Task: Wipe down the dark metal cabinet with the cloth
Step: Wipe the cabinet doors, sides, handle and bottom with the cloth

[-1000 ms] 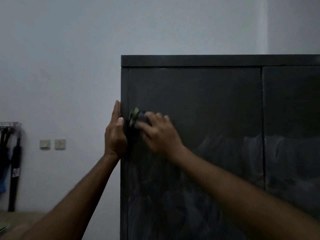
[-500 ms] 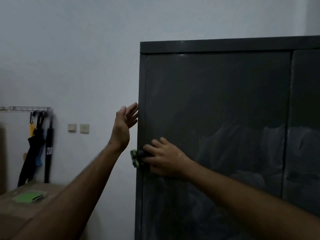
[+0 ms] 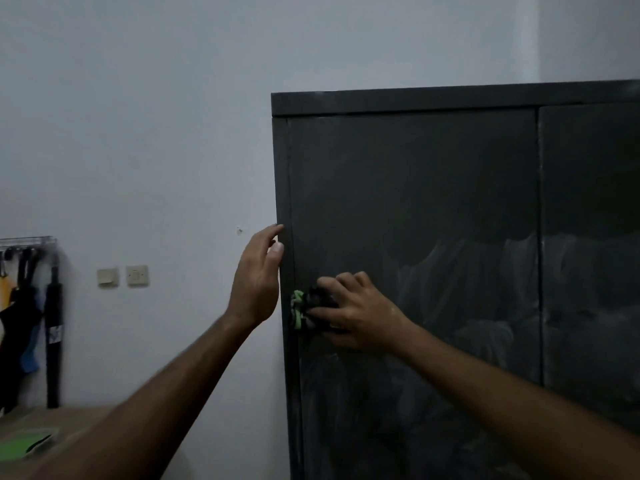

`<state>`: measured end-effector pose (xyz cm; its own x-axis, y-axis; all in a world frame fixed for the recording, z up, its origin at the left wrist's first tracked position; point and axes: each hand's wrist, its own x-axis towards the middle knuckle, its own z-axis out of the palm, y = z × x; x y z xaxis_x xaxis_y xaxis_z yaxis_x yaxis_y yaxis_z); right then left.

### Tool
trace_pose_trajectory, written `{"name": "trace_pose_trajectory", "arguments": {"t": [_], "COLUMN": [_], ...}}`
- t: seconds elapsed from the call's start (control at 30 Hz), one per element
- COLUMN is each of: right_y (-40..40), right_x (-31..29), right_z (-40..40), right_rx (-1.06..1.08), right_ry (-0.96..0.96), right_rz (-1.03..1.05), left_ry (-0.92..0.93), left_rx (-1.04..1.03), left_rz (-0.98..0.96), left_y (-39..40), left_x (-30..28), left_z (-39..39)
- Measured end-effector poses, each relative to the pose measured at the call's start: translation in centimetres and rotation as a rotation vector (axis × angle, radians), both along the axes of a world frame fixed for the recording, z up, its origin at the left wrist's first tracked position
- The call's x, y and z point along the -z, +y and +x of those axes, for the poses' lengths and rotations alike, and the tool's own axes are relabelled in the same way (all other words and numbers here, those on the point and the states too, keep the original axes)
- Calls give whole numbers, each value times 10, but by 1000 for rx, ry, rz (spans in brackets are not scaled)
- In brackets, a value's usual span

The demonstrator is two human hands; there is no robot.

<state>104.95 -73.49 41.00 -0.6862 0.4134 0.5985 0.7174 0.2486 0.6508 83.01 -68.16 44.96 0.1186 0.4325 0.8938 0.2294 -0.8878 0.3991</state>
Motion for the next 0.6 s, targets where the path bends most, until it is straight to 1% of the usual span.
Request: {"name": "trace_pose_trajectory", "arguments": {"t": [0.07, 0.13, 0.2, 0.27, 0.33, 0.4, 0.47, 0.5, 0.53, 0.6], "right_y": [-11, -19, -29, -37, -44, -51, -57, -61, -63, -70], "right_x": [1, 4, 3, -3, -10, -13, -12, -11, -10, -7], "right_z": [-8, -20, -26, -29, -30, -30, -31, -31, -30, -27], "right_rx": [21, -64, -219, -395, -520, -696, -830, -836, -811, -745], "right_ry": [117, 323, 679, 1053, 1318, 1516, 1677, 1726, 1752, 1750], "right_rz": [21, -19, -90, -153, -324, -581, -811, -864, -883, -906], "left_ry": [42, 31, 22, 59, 132, 200, 207, 185, 158, 113], "left_rx": [-48, -81, -60, 40, 175, 391, 659, 756, 820, 864], "left_rz": [44, 107, 152, 116, -33, -319, -616, -700, -741, -760], "left_y": [-2, -4, -7, -11, -17, -26, -32, -33, -32, -32], "left_x": [1, 2, 6, 12, 20, 24, 24, 25, 26, 28], "left_z": [-2, -4, -5, -8, -8, -4, 0, 0, -1, -2]}}
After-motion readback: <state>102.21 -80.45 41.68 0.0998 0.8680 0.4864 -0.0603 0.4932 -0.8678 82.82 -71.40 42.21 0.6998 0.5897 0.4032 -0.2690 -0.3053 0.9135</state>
